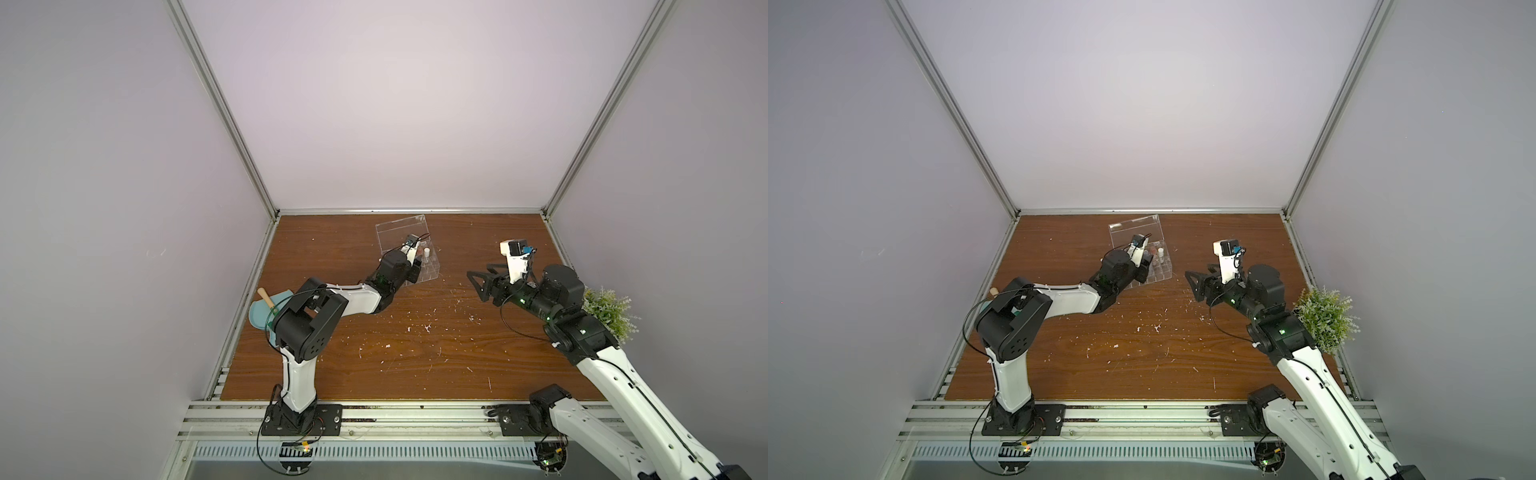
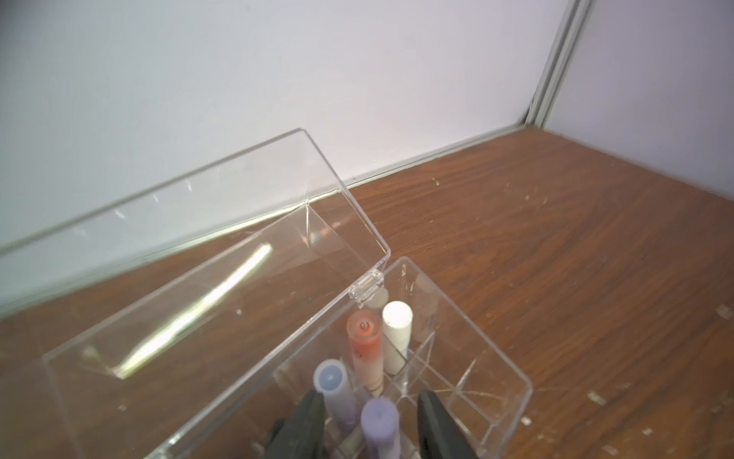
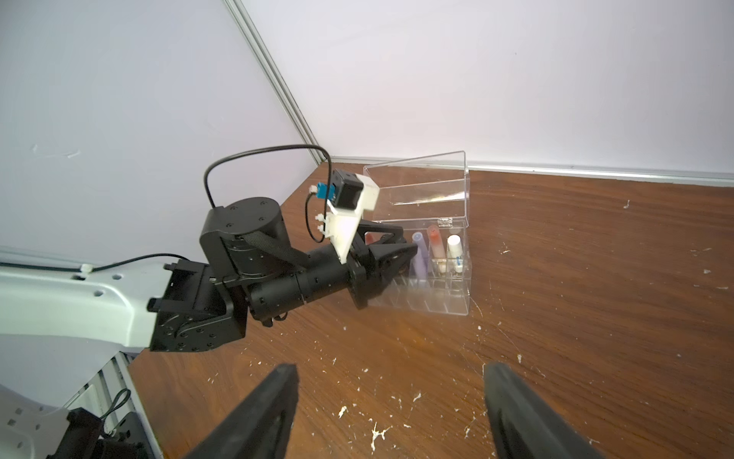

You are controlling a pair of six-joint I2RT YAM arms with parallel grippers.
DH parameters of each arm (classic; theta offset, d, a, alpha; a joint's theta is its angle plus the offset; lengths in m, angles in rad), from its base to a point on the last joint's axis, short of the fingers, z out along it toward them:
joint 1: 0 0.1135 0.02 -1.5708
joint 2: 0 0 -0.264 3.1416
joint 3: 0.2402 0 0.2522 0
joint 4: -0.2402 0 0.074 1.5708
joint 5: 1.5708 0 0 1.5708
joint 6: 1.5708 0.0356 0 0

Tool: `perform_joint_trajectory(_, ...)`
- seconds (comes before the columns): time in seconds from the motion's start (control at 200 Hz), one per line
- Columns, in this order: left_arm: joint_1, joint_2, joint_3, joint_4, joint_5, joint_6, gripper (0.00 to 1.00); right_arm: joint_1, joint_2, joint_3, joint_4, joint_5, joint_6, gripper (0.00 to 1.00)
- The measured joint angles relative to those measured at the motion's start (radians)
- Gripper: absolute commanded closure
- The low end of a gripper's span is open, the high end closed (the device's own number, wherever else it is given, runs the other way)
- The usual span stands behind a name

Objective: Arrange the lipsticks in the organizer
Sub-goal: Place the lipstick in the storage box, then reset both arms

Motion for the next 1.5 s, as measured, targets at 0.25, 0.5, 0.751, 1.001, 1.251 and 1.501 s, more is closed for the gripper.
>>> perform_joint_trajectory(0.25,0.01,-0.013,-0.061,0.026,0.002,-0.027,0.23,-0.006,0.0,-0.004,0.0,0.0,0.0,0.19)
perform_joint_trajectory(0.5,0.014,-0.17,-0.124,0.024,0.022,-0.072,0.21,-0.007,0.034,-0.004,0.023,-0.008,-0.001,0.16)
perform_joint_trajectory(0.751,0.045,-0.428,-0.267,0.087,0.099,-0.139,0.12,-0.008,0.136,-0.006,0.045,0.01,-0.016,0.12)
perform_joint_trajectory(1.001,0.104,-0.71,-0.491,0.047,-0.039,-0.175,0.01,-0.032,0.201,-0.047,0.109,0.188,-0.053,0.01)
perform_joint_trajectory(1.251,0.118,-0.875,-0.719,0.085,-0.301,-0.14,0.01,-0.08,0.191,-0.29,0.348,0.343,-0.12,0.01)
perform_joint_trajectory(1.501,0.255,-0.934,-0.917,0.217,-0.411,-0.037,0.01,-0.139,0.278,-0.452,0.637,0.456,-0.227,0.01)
